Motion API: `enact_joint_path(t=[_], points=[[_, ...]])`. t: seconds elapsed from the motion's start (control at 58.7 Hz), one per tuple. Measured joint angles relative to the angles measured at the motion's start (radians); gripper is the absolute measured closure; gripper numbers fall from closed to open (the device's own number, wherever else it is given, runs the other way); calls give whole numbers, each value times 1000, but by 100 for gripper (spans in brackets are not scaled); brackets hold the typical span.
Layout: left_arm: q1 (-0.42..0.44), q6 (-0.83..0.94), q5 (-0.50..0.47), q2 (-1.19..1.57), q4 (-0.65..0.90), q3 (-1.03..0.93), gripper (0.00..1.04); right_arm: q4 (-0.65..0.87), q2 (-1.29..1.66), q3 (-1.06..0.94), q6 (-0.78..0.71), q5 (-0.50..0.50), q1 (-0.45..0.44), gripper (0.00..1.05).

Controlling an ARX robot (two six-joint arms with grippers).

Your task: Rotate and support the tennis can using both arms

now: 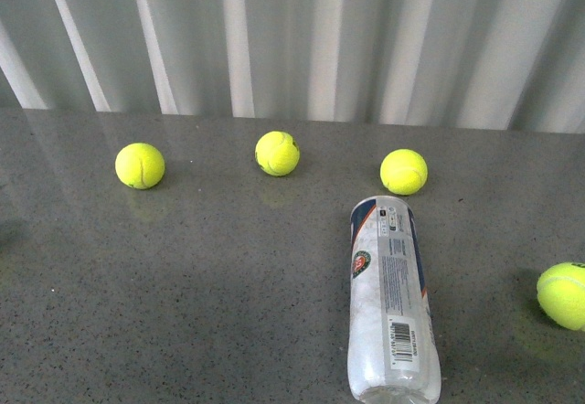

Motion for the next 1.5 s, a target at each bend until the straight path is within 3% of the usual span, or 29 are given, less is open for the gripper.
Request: enact_joint_path(t=[0.869, 0.903, 0.972, 1.023, 1.125, 1.295, 1.5], points=[[0, 0, 0, 0, 0, 0, 7, 0, 0, 0, 0, 1, 0, 7], [0, 0, 0, 0, 0, 0, 7, -54, 23, 19, -28, 40, 14, 7], [0, 0, 0, 0, 0, 0, 7, -293, 167, 142, -130, 185, 85, 7], [0, 0, 0, 0, 0, 0, 7, -394, 284, 239, -171, 187, 109, 7], [0, 0, 0, 0, 0, 0, 7, -312, 438, 381, -160, 84, 43, 7], [0, 0, 0, 0, 0, 0, 7, -114, 805, 610, -20, 79, -110, 7], [0, 0, 0, 0, -1, 0, 7, -175, 1298, 846, 170, 73, -33, 7]])
